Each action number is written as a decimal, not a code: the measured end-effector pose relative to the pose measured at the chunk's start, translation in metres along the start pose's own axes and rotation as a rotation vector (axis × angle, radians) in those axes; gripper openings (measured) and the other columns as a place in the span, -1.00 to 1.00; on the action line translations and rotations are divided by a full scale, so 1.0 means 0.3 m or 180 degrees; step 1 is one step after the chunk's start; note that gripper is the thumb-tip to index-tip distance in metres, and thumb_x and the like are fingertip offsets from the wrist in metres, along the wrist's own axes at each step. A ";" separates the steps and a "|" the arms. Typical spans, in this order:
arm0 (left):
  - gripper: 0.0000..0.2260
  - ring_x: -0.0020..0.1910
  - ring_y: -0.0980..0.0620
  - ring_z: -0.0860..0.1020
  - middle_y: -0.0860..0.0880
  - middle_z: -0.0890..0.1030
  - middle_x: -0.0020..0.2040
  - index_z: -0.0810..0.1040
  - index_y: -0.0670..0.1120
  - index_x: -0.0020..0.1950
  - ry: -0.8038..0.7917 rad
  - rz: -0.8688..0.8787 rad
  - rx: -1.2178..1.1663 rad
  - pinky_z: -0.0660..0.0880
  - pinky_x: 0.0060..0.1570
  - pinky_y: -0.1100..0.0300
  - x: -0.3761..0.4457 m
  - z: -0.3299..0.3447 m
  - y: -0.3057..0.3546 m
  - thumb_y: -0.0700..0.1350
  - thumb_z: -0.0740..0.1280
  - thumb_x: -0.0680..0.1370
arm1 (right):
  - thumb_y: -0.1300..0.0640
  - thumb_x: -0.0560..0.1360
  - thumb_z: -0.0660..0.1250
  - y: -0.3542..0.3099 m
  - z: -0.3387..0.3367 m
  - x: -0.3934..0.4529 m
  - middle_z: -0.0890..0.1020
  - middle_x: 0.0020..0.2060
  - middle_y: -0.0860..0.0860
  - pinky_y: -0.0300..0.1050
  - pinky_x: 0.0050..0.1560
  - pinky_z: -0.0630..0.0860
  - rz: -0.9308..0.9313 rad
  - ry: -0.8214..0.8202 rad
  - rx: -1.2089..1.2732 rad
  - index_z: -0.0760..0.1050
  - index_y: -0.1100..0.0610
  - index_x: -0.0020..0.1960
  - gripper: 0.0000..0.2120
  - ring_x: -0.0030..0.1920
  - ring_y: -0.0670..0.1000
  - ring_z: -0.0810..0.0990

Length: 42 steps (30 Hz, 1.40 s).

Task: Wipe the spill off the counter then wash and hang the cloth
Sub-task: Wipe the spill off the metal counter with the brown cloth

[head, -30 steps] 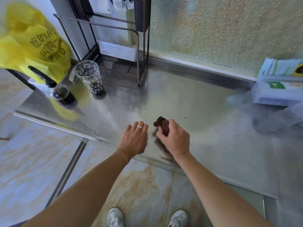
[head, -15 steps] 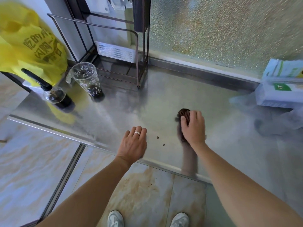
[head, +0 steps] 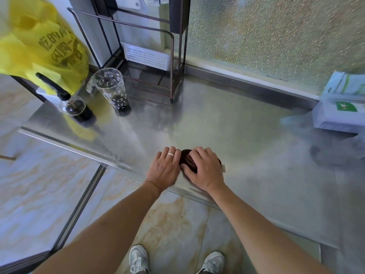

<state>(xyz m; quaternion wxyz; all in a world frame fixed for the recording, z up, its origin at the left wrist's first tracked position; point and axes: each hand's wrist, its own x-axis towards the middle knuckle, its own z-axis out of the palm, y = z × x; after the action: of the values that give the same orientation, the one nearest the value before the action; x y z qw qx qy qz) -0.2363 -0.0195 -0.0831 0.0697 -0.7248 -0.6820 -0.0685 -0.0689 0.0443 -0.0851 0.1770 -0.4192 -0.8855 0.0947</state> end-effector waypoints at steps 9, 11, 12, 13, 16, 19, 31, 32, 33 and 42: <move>-0.94 -0.20 -0.14 0.41 -0.11 0.47 -0.14 0.43 -0.13 -0.07 -0.0089 0.0137 0.0267 0.32 -0.28 0.04 -0.003 -0.004 0.001 -0.19 0.28 0.49 | -0.09 0.33 0.39 -0.009 -0.021 -0.047 0.50 -0.22 -0.05 -0.08 -0.33 0.46 -0.0115 -0.0013 0.0039 0.50 0.09 -0.11 -0.72 -0.26 0.04 0.46; -0.95 -0.20 -0.13 0.39 -0.11 0.45 -0.14 0.43 -0.13 -0.06 -0.0064 0.0110 0.0218 0.32 -0.28 0.03 -0.003 -0.004 0.003 -0.19 0.28 0.52 | -0.07 0.31 0.39 -0.001 -0.031 -0.071 0.50 -0.25 -0.05 -0.10 -0.38 0.47 -0.0074 -0.0058 -0.0014 0.47 0.10 -0.09 -0.70 -0.29 0.03 0.49; -0.94 -0.20 -0.13 0.39 -0.11 0.45 -0.14 0.43 -0.13 -0.06 -0.0054 0.0110 0.0199 0.33 -0.27 0.03 -0.003 -0.004 0.004 -0.18 0.29 0.52 | -0.07 0.31 0.39 0.004 -0.037 -0.085 0.51 -0.26 -0.05 -0.10 -0.40 0.48 -0.0041 -0.0073 -0.0029 0.47 0.10 -0.07 -0.69 -0.31 0.03 0.50; -0.93 -0.19 -0.13 0.38 -0.11 0.45 -0.13 0.44 -0.14 -0.05 -0.0045 0.0116 0.0194 0.33 -0.27 0.02 -0.004 -0.002 0.005 -0.17 0.29 0.52 | -0.06 0.32 0.39 0.009 -0.039 -0.102 0.53 -0.26 -0.06 -0.10 -0.41 0.50 -0.0019 -0.0068 -0.0034 0.48 0.10 -0.03 -0.68 -0.31 0.03 0.53; -0.92 -0.20 -0.13 0.37 -0.12 0.45 -0.13 0.44 -0.14 -0.05 -0.0002 0.0127 0.0215 0.31 -0.27 0.02 -0.003 0.001 0.006 -0.16 0.30 0.52 | -0.07 0.34 0.37 0.018 -0.044 -0.143 0.59 -0.28 -0.05 -0.07 -0.43 0.55 0.0022 -0.0091 0.0015 0.51 0.08 0.06 -0.65 -0.33 0.03 0.59; -0.92 -0.20 -0.14 0.37 -0.12 0.45 -0.13 0.44 -0.14 -0.06 -0.0005 0.0113 0.0219 0.32 -0.27 0.01 -0.001 0.008 0.008 -0.18 0.31 0.51 | -0.06 0.35 0.34 0.021 -0.069 -0.152 0.61 -0.30 -0.05 -0.06 -0.39 0.57 0.0193 -0.0188 0.0306 0.51 0.04 0.02 -0.70 -0.35 0.06 0.60; -0.83 -0.18 -0.15 0.40 -0.13 0.48 -0.09 0.46 -0.15 -0.05 -0.0152 0.0106 0.0201 0.36 -0.27 0.01 0.000 0.000 0.008 -0.16 0.38 0.43 | -0.04 0.48 0.41 0.139 -0.112 -0.035 0.46 0.03 0.02 -0.08 0.05 0.50 0.1103 0.0299 0.0876 0.56 0.04 0.10 -0.75 0.00 0.02 0.50; -0.84 -0.18 -0.15 0.40 -0.13 0.48 -0.09 0.46 -0.15 -0.05 -0.0137 0.0111 0.0198 0.36 -0.27 0.01 0.000 0.002 0.008 -0.16 0.37 0.44 | -0.10 0.51 0.37 0.142 -0.104 -0.034 0.45 0.10 0.05 -0.04 0.08 0.49 0.1052 0.0349 0.0442 0.55 0.05 0.13 -0.71 0.08 0.07 0.48; -0.84 -0.18 -0.14 0.40 -0.13 0.48 -0.08 0.46 -0.15 -0.04 -0.0132 0.0121 0.0197 0.37 -0.27 0.01 -0.002 0.003 0.008 -0.15 0.37 0.45 | -0.15 0.54 0.32 0.147 -0.096 -0.035 0.44 0.17 0.08 0.01 0.10 0.46 0.1036 0.0375 0.0041 0.53 0.06 0.17 -0.66 0.15 0.11 0.45; -0.91 -0.17 -0.16 0.41 -0.13 0.47 -0.10 0.46 -0.14 -0.04 -0.0033 0.0128 0.0098 0.37 -0.25 -0.01 -0.001 0.019 0.008 -0.15 0.32 0.53 | -0.11 0.54 0.35 0.034 -0.032 -0.052 0.52 -0.08 0.02 -0.03 0.01 0.47 0.0425 0.0167 0.0567 0.53 0.15 0.01 -0.69 -0.03 0.07 0.46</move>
<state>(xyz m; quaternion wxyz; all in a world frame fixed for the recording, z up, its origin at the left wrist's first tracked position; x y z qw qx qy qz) -0.2340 -0.0189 -0.0887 0.0787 -0.7375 -0.6686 -0.0528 -0.0489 0.0387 -0.0831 0.2299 -0.4621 -0.8387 0.1736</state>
